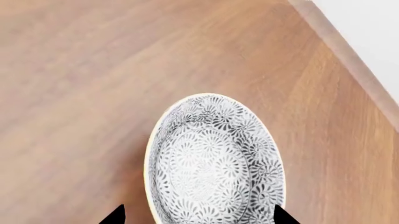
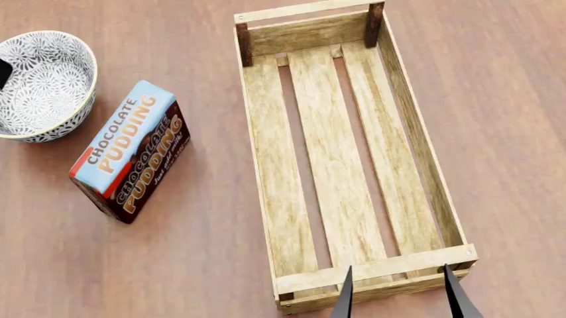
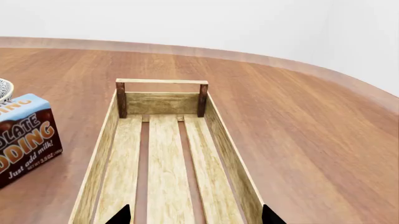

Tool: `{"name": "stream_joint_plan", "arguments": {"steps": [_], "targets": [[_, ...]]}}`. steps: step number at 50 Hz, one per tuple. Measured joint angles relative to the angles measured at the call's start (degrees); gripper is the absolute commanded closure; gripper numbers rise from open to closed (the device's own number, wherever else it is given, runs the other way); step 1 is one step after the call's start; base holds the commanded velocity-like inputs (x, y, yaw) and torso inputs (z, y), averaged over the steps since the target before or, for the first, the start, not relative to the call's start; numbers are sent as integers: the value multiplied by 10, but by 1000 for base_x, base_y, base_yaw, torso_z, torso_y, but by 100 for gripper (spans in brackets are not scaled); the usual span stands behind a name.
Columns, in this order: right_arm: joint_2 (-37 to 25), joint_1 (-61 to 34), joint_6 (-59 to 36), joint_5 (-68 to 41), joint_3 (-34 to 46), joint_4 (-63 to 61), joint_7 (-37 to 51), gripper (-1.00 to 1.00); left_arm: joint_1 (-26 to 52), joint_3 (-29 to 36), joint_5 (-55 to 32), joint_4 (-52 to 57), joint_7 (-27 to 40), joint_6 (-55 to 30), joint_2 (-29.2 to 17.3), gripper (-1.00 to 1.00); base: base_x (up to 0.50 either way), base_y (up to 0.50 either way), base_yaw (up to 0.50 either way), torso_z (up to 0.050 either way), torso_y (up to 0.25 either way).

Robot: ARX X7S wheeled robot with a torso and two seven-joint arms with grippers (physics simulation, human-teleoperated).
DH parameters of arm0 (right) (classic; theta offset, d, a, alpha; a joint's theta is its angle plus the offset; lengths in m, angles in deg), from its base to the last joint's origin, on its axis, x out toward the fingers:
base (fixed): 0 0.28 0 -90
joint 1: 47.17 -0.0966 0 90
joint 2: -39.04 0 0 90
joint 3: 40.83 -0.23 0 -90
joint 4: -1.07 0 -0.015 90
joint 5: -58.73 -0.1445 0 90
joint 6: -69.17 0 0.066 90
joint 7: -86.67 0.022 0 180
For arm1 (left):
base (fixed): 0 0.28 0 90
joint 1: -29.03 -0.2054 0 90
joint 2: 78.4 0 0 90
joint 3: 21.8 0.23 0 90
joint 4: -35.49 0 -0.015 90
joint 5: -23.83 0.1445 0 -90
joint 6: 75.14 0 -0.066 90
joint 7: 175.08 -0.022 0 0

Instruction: Pick up the bowl on the left and put it in the tray.

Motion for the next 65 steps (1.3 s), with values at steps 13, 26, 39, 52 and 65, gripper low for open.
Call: {"name": "stream_joint_plan", "arguments": {"steps": [13, 26, 39, 52, 65], "targets": [[-2, -1, 1, -2, 1, 2, 1, -100, 11, -11, 3, -60, -9, 23, -2, -100, 0, 0, 0, 0, 0], [-2, -3, 1, -2, 5, 7, 3, -100, 59, -20, 12, -201, -62, 68, -4, -100, 0, 0, 0, 0, 0], [-3, -5, 2, -4, 6, 11, 5, -100, 104, -15, 27, -315, -110, 102, -4, -100, 0, 0, 0, 0, 0], [-5, -5, 4, -7, 6, 12, 6, -100, 134, -12, 38, -378, -135, 120, -1, -100, 0, 0, 0, 0, 0], [-7, -5, 6, -9, 6, 14, 8, -100, 148, -32, 58, -415, -149, 126, 1, -100, 0, 0, 0, 0, 0]]}}
